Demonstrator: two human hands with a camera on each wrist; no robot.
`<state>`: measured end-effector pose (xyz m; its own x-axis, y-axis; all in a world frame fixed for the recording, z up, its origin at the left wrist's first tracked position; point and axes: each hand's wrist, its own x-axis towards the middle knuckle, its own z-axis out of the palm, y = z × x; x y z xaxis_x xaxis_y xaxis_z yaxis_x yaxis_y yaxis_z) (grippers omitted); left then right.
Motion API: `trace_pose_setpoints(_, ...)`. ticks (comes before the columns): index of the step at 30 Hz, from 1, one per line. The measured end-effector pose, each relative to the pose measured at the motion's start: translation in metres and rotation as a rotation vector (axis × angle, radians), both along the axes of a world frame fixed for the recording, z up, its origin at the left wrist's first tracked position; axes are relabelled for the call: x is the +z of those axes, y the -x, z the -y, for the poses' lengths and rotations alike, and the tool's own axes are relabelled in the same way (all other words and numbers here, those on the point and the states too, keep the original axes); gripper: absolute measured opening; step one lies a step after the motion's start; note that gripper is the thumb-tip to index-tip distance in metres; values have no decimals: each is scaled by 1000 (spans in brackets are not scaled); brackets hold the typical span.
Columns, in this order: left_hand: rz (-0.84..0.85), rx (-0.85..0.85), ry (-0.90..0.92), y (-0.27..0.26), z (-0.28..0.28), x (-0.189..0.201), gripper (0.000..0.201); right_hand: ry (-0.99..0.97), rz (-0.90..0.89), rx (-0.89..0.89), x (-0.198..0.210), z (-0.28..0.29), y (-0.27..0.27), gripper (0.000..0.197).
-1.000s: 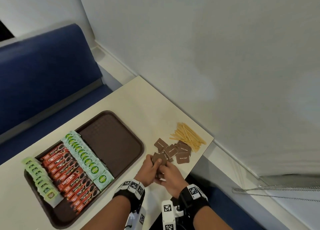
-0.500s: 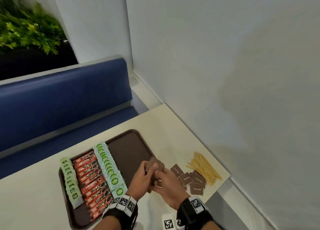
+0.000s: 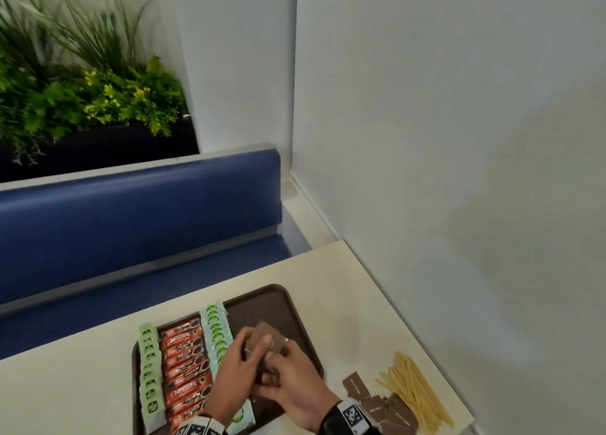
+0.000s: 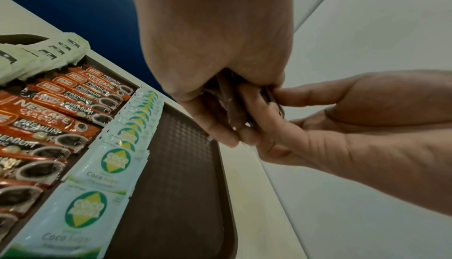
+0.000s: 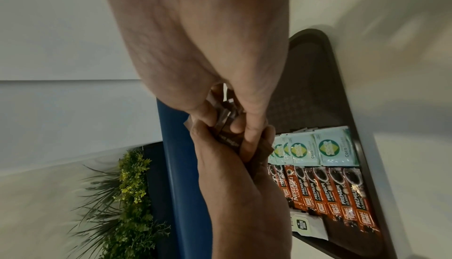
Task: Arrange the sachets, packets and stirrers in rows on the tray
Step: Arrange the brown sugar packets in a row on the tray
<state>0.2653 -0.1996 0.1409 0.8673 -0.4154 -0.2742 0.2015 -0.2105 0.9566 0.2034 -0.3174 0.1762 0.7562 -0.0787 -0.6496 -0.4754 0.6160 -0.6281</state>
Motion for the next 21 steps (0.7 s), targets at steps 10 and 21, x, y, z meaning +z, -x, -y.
trace_pose_setpoints(10,11,-22,-92,-33,3,-8,15,352,-71,407,-10,44,-37,34)
trace_pose_setpoints(21,-219,65,66,-57,-14,32,33,352,223,387,-14,57,-87,27)
